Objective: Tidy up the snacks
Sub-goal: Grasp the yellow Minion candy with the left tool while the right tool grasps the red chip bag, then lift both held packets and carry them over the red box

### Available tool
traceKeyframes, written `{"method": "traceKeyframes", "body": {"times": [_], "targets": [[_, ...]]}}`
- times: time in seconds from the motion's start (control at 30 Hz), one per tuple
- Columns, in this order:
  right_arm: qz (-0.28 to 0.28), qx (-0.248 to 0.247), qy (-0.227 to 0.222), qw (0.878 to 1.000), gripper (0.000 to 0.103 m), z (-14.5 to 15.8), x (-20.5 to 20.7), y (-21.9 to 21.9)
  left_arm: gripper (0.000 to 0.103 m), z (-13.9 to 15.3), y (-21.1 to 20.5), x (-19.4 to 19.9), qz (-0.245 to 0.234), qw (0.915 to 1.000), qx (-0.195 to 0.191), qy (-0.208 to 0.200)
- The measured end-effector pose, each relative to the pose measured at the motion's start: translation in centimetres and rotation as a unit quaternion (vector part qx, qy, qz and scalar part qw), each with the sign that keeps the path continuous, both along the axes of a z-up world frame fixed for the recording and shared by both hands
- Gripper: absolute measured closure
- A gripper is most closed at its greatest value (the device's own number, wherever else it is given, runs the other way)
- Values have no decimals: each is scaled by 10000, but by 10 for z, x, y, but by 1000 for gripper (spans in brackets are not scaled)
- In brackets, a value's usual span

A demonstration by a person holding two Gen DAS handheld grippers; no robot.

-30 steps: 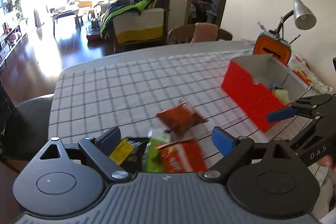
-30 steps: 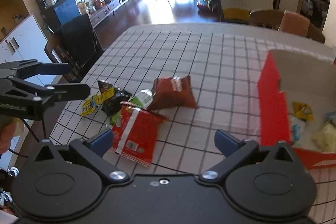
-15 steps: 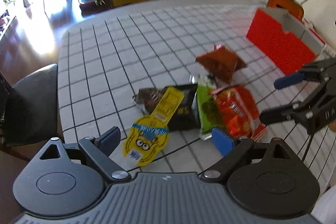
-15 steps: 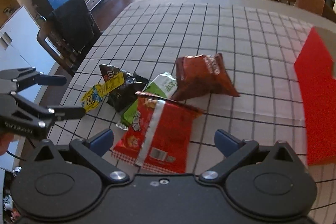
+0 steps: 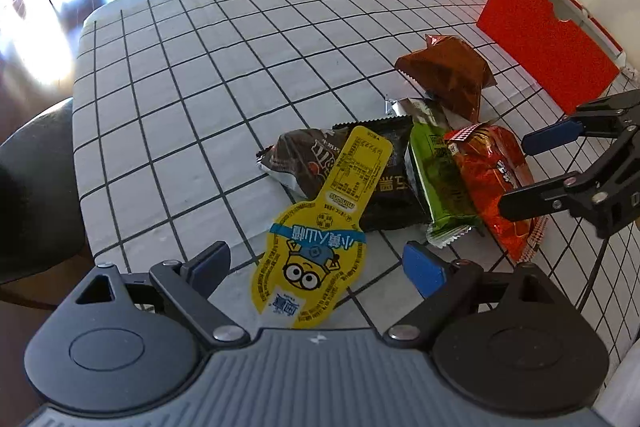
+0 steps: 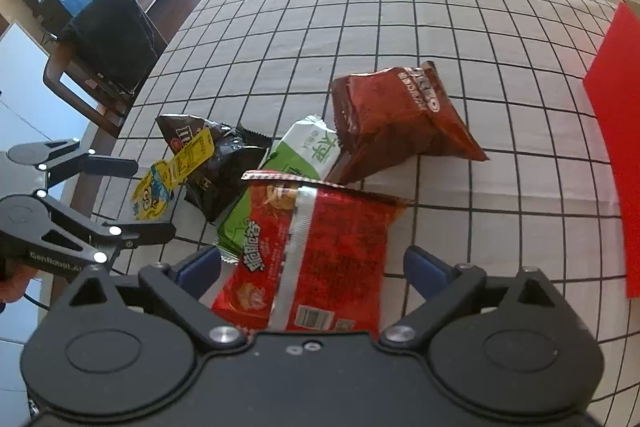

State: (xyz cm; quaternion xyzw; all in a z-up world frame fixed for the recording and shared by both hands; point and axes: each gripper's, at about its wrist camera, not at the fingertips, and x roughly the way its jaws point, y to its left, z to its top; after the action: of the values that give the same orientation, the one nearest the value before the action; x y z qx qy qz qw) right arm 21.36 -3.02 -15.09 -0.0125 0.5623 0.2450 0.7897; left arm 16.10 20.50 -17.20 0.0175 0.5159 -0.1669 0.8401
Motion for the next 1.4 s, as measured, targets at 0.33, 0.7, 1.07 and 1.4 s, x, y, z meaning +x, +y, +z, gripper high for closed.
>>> {"method": "traceKeyframes", "body": {"times": [0.33, 0.7, 1.07, 1.4], "targets": [[67, 13, 121, 9999, 20, -5, 1, 1, 41, -5, -6, 7, -104, 9999, 65, -12], [171, -8, -55, 9998, 31, 0, -3, 0, 51, -4, -6, 5, 224, 9997, 94, 42], [232, 42, -127, 9996, 31, 20, -22, -23, 51, 9, -12, -22, 861, 9960, -182, 133], [211, 89, -428, 9988, 31, 57, -26, -65, 51, 55, -41, -38, 1333, 9904, -360, -70]]}}
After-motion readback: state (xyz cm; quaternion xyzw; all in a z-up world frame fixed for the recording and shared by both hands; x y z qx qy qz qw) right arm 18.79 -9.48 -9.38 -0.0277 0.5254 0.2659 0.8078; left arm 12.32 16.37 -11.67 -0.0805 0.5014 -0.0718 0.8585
